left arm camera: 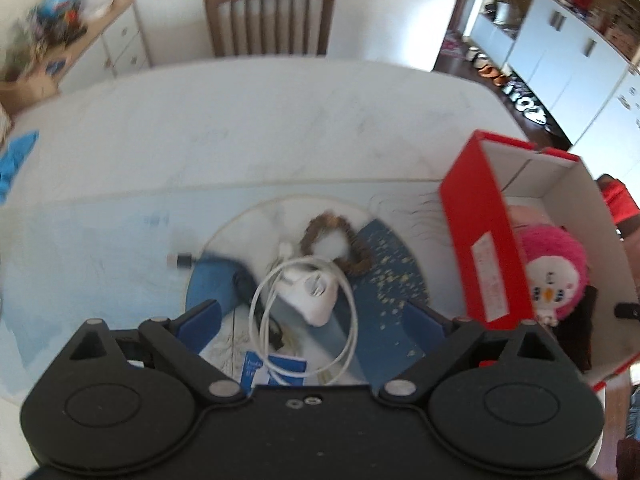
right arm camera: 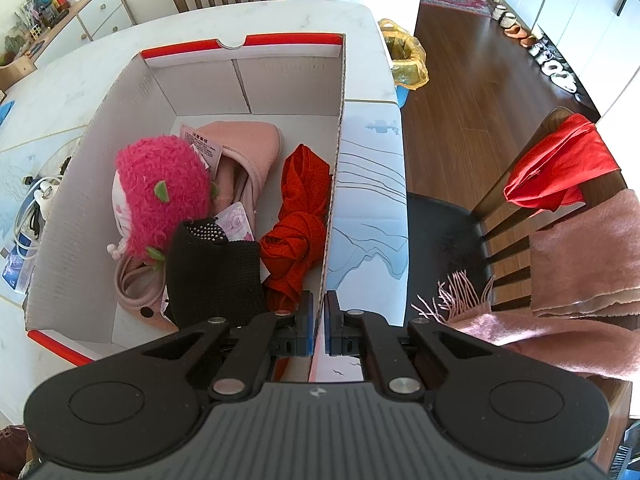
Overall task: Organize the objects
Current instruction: 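Move the left tool back to the pile toward the white cable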
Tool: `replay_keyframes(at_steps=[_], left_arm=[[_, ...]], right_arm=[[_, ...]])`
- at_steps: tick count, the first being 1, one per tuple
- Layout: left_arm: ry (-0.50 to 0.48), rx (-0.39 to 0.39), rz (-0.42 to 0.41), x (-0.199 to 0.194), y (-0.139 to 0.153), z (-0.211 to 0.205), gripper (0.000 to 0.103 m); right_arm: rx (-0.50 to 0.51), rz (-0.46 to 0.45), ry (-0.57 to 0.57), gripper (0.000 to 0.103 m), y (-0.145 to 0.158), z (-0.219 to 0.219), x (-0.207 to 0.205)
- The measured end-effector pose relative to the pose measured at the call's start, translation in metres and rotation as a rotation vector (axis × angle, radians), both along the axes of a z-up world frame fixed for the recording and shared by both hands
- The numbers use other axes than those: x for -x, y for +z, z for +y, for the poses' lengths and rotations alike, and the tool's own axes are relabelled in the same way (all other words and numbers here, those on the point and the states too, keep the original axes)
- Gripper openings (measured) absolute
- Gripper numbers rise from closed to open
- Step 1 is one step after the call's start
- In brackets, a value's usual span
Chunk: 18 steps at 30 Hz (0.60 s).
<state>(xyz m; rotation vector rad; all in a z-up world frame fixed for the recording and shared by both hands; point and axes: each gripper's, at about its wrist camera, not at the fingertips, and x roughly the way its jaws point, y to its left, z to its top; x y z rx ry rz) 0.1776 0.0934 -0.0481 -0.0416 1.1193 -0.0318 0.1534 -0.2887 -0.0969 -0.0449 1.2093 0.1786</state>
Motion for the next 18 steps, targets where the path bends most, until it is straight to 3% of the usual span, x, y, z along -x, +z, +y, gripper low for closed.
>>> replay_keyframes(at_steps=[12,18], left_arm=[[0.039,0.01,0.122,-0.019,-0.056,0.021,0.077],[0.052,0.025,0.171,-0.022,-0.07,0.026,0.057]], right_arm=[[0.0,0.001,-0.002,0.004,0.0,-0.001,0.001],[0.0,0.0,-0.001,0.004,0.0,0.0,0.001]])
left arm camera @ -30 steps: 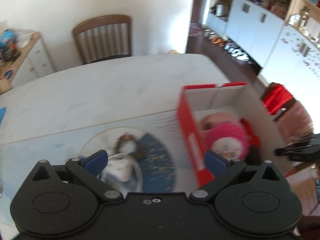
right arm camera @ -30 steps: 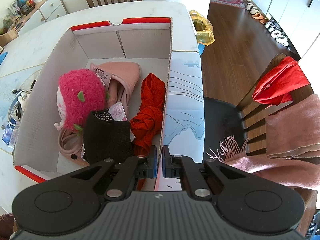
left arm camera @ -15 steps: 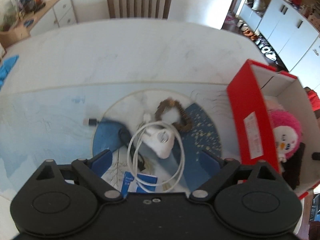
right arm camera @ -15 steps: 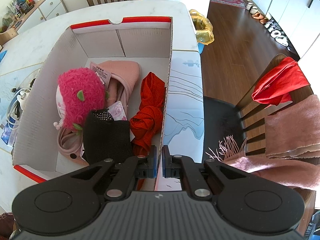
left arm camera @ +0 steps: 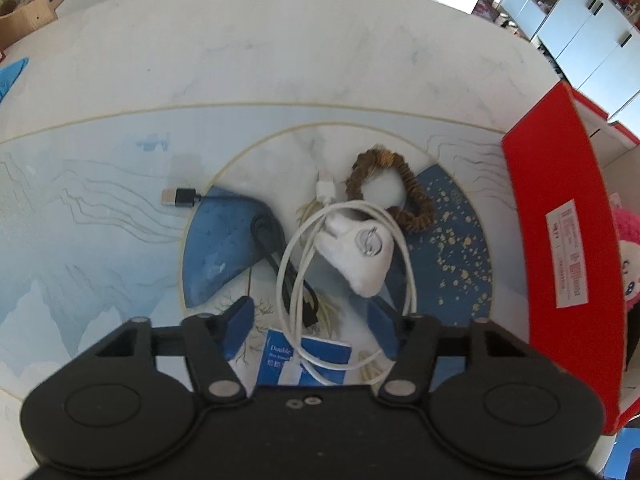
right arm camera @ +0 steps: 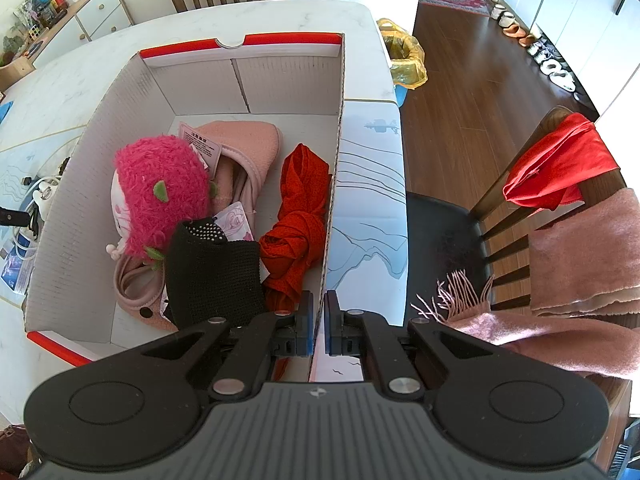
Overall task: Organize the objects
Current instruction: 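Move the left tool back to the pile toward the white cable, then grasp the white cable with the left tool and lift it toward the box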
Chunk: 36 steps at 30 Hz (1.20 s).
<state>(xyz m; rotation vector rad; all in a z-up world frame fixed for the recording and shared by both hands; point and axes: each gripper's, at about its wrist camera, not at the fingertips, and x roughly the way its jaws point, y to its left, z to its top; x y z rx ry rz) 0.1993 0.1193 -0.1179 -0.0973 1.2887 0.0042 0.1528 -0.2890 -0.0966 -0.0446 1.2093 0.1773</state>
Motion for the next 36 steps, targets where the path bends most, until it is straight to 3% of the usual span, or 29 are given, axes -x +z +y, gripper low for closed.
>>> replay_keyframes(at_steps=[17,22,36], left_arm=[[-0.044,-0.07,-0.006,0.006,-0.003,-0.006,0.008],[-0.043,-0.058,-0.063,0.011,0.012,-0.004,0.002],[-0.11,0.019,-0.184,0.031,0.072,-0.025,0.001]], right_arm=[[0.0,-0.001,0.0,0.004,0.0,0.0,0.0],[-0.001,0.0,0.0,0.004,0.0,0.0,0.0],[-0.006,0.002,-0.005,0.004,0.001,-0.002,0.0]])
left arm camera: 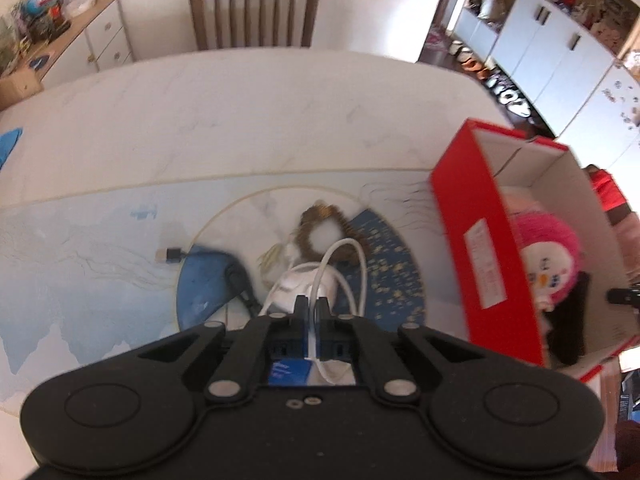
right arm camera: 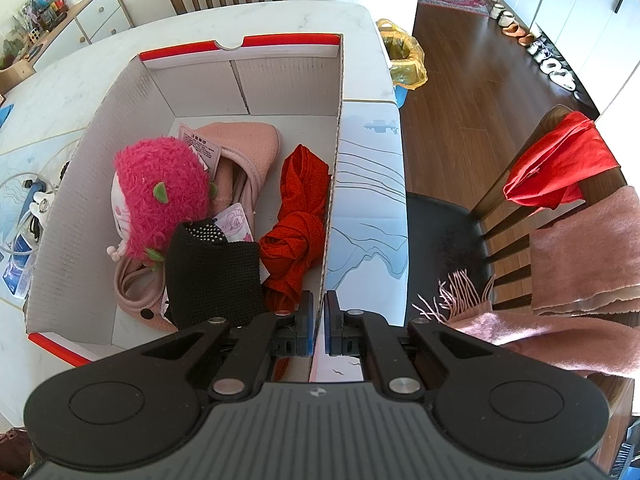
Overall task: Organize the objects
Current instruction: 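Grasp the white cable with the left tool and lift it toward the box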
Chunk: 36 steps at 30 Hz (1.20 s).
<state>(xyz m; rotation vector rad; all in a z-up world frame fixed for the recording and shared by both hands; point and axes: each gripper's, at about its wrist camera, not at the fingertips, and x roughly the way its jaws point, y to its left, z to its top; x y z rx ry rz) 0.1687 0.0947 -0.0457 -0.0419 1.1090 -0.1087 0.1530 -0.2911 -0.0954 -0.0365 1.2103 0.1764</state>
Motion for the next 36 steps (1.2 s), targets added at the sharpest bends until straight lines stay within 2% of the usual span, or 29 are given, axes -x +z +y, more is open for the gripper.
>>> replay_keyframes(at_steps=[17,22,29,36], left_arm=[[-0.032,0.072,-0.166,0.012,0.097,-0.02,0.001],[-0.098,0.08,-0.203,0.007,0.123,-0.04,0.001],[-0.242,0.105,-0.24,-0.004,0.148,-0.094,0.001],[-0.383,0.147,-0.246,-0.014,0.15,-0.161,0.001]], right_arm=[[-0.006,0.0,-0.005,0.004,0.0,0.0,-0.001],[-0.005,0.0,-0.005,0.004,0.0,0.0,-0.001],[-0.004,0.0,-0.004,0.004,0.0,0.0,-0.001],[-0.005,0.0,-0.005,0.004,0.0,0.0,-0.001]])
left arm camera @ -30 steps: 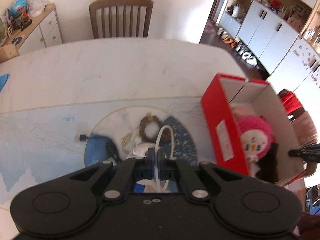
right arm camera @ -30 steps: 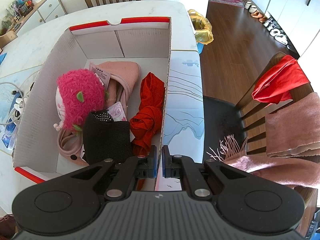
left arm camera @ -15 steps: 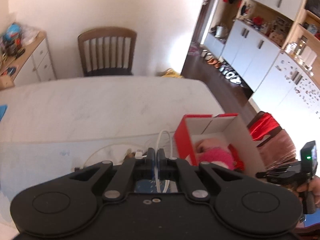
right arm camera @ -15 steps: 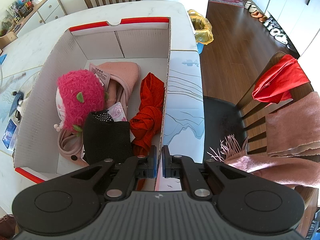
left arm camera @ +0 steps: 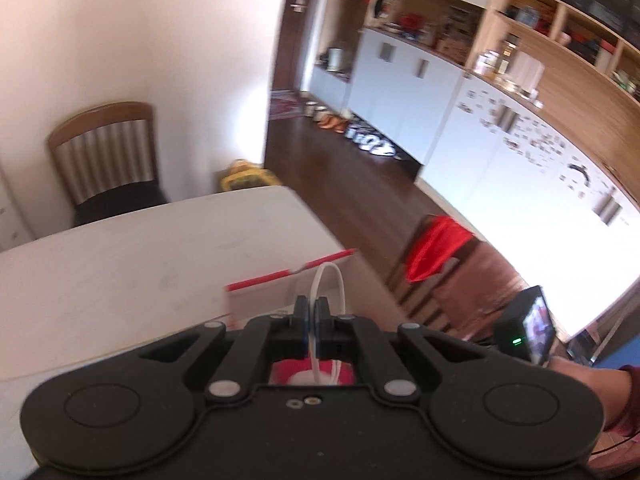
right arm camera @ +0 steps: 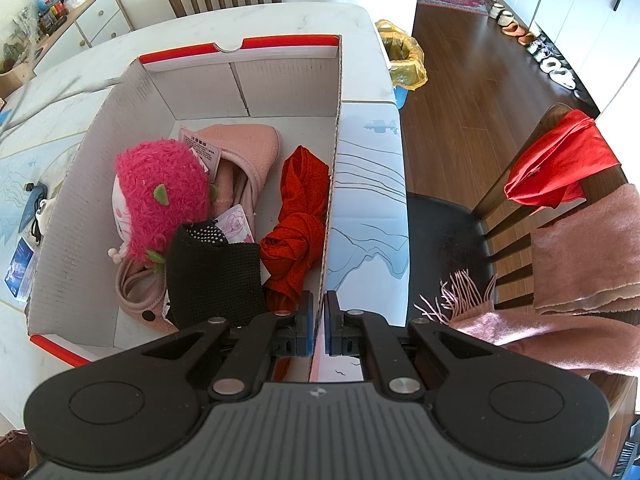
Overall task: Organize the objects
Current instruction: 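Grasp the white cable with the left tool and lift it toward the box, then lower the white cable into the box onto the plush doll and open the left tool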
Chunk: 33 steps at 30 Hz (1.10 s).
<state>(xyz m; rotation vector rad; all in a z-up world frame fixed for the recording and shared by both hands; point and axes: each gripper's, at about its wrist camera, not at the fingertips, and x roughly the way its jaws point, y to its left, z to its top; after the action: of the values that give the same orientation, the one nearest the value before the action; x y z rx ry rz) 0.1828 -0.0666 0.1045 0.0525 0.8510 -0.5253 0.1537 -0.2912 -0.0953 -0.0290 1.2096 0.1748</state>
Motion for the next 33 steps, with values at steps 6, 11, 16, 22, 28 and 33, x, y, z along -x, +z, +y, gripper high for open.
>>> replay_keyframes(at_steps=[6,11,16,22,28,33], left_arm=[[-0.071,-0.022,0.02,-0.006,-0.019,-0.049,0.001],[-0.11,-0.031,0.063,-0.012,-0.048,-0.08,0.001],[-0.122,-0.044,0.108,-0.018,-0.075,-0.096,0.001],[-0.124,-0.071,0.18,-0.023,-0.105,-0.1,0.001],[-0.142,-0.104,0.251,-0.024,-0.136,-0.104,0.002],[-0.167,-0.136,0.281,-0.018,-0.153,-0.104,0.011]], right_arm=[[0.001,-0.001,0.002,0.004,0.0,0.0,0.0],[0.001,-0.002,0.003,0.004,0.0,0.0,-0.001],[-0.004,-0.004,0.001,0.004,0.0,0.001,-0.001],[-0.008,-0.005,0.0,0.004,-0.001,0.0,0.0],[-0.008,-0.005,0.0,0.004,-0.001,0.0,0.0],[-0.01,-0.005,-0.002,0.004,-0.001,0.0,0.0]])
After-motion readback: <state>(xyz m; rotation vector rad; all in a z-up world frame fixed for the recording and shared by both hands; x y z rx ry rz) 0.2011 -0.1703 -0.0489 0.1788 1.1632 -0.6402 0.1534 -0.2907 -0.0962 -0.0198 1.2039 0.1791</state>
